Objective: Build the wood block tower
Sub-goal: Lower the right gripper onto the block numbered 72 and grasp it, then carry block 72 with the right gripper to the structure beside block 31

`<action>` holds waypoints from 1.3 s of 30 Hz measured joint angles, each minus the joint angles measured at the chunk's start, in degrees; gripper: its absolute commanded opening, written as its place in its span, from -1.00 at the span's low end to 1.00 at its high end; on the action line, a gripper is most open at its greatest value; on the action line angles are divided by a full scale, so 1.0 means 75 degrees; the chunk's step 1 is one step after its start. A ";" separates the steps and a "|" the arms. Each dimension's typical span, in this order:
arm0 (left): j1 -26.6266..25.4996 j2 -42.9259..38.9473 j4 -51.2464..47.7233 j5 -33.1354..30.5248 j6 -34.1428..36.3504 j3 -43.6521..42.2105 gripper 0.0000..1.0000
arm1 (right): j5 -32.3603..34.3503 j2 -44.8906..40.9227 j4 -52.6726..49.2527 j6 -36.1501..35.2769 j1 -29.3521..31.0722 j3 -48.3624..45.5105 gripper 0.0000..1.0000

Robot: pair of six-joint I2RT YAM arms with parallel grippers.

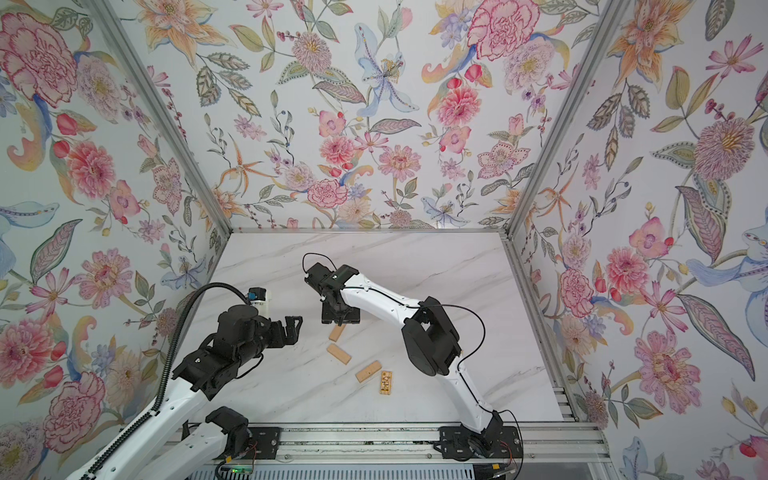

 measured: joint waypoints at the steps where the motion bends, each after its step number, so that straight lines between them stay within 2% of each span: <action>1: 0.0000 -0.0047 -0.0052 -0.0003 -0.0029 0.0000 0.98 | 0.0015 0.0099 -0.0023 0.0047 0.0029 0.0047 0.28; 10: 0.0000 -0.0321 -0.0367 -0.0006 -0.0216 0.0000 0.98 | 0.0140 0.0478 -0.0032 0.0277 0.0198 0.0291 0.26; 21: 0.0000 -0.0443 -0.0458 -0.0006 -0.0236 0.0000 0.98 | 0.0184 0.1075 -0.0038 0.0382 0.0204 0.0446 0.13; 24: 0.0000 -0.0443 -0.0460 -0.0029 -0.0254 0.0000 0.99 | 0.0166 0.1172 -0.0055 0.0385 0.0204 0.0495 0.04; 28: 0.0000 -0.0443 -0.0460 -0.0064 -0.0256 0.0000 0.98 | 0.0122 0.1172 -0.0041 0.0382 0.0201 0.0589 -0.30; 33: 0.0000 -0.0434 -0.0460 -0.0189 -0.0256 0.0000 0.98 | 0.0061 0.1172 -0.0047 0.0332 0.0189 0.0586 -0.57; 39: 0.0000 -0.0239 -0.0452 -0.0204 -0.0254 0.0000 0.98 | -0.0017 0.1145 -0.0047 0.0143 0.0137 0.0574 -0.62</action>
